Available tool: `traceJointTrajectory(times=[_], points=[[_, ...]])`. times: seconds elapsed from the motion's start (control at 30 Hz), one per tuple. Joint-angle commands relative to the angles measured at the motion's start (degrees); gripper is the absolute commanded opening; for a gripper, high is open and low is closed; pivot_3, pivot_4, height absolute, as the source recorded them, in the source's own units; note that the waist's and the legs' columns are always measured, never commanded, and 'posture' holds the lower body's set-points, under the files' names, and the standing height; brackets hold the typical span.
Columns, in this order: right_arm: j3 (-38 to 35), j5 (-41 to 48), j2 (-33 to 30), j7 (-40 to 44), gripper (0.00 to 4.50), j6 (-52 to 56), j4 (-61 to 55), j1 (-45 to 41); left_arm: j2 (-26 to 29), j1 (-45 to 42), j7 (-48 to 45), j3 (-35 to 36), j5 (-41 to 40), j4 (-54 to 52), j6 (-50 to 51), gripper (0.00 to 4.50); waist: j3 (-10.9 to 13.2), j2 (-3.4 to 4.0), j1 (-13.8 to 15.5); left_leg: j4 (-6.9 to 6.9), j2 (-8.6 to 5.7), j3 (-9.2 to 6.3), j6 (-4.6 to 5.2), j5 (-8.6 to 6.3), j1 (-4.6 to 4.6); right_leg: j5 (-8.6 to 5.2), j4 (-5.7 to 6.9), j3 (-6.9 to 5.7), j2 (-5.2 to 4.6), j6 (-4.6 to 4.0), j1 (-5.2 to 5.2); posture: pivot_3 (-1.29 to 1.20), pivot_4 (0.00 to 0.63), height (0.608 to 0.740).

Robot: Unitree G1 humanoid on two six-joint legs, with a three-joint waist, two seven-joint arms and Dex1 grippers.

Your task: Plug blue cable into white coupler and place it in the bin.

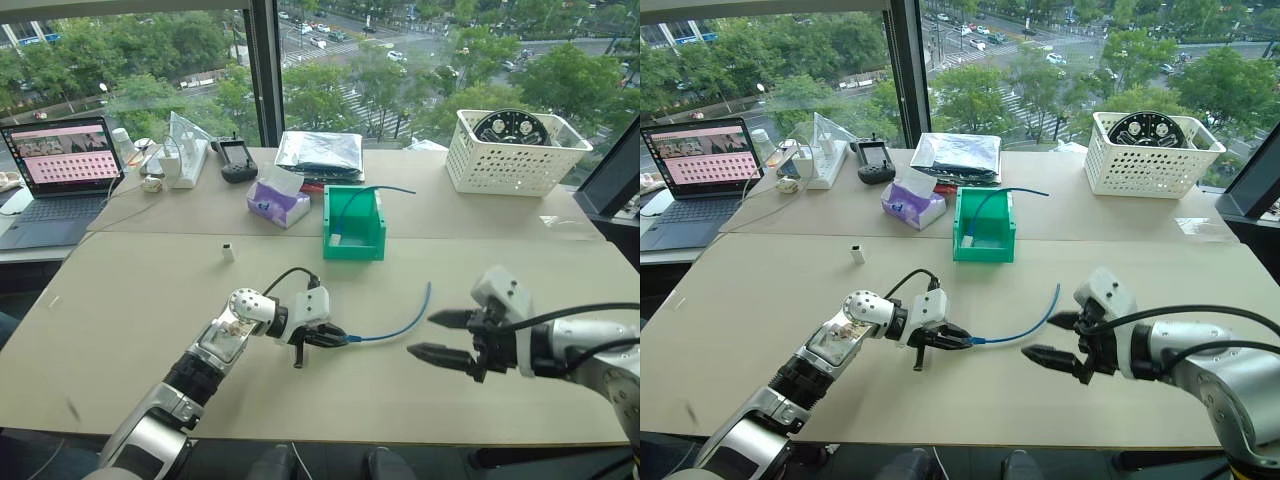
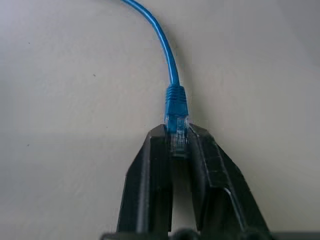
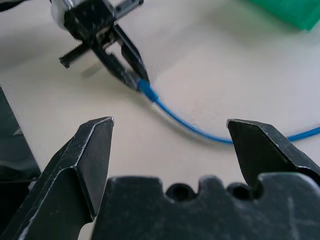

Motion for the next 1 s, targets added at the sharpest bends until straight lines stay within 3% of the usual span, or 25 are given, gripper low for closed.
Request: traceJointTrajectory(times=[0.03,0.23,0.4,0.7,1.0], points=[[-8.57,9.27,8.02,-4.73,4.2,7.92,-3.34,3.06,-2.73,0.23,2.71,3.49,-3.53,-3.0,5.18,0.34,0.01,-0.02,0.0,0.02,0.01,-0.02,0.0,0.0,-0.02,0.01,-0.01,-0.01,0.01,-0.02,0.0,0.0,0.15,0.728],[-17.18,18.67,27.9,-16.92,4.2,16.61,-2.51,3.98,-7.35,1.95,7.09,6.91,-9.82,-11.77,16.04,0.34,0.0,-0.02,-0.12,0.02,0.01,-0.02,0.01,0.0,-0.03,-0.01,0.04,0.03,0.02,0.04,-0.06,0.0,0.15,0.728],[-24.17,20.29,43.56,-30.43,4.2,20.42,-0.73,0.68,-7.48,3.22,8.52,7.39,-13.78,-18.59,24.01,0.34,-0.03,0.11,-0.56,-0.07,0.03,-0.04,0.0,0.0,0.02,0.1,0.1,0.07,0.08,-0.15,-0.12,0.0,0.15,0.728],[-27.79,27.27,51.39,-44.2,4.2,20.31,2.68,-3.4,-7.09,4.22,10.41,6.86,-17.05,-23.62,28.21,0.34,-0.04,0.16,-1.12,-0.07,0.02,-0.03,0.0,0.01,0.1,0.11,0.11,0.08,0.12,-0.17,-0.08,0.0,0.15,0.728],[-23.38,42.72,49.95,-59.69,4.2,11.87,6.84,-1.01,-6.3,4.15,10.55,6.24,-17.2,-24.17,28.62,0.34,-0.04,0.16,-1.53,-0.11,0.02,-0.03,0.0,0.01,0.11,0.1,0.09,0.08,0.12,-0.16,-0.08,0.0,0.15,0.728]])
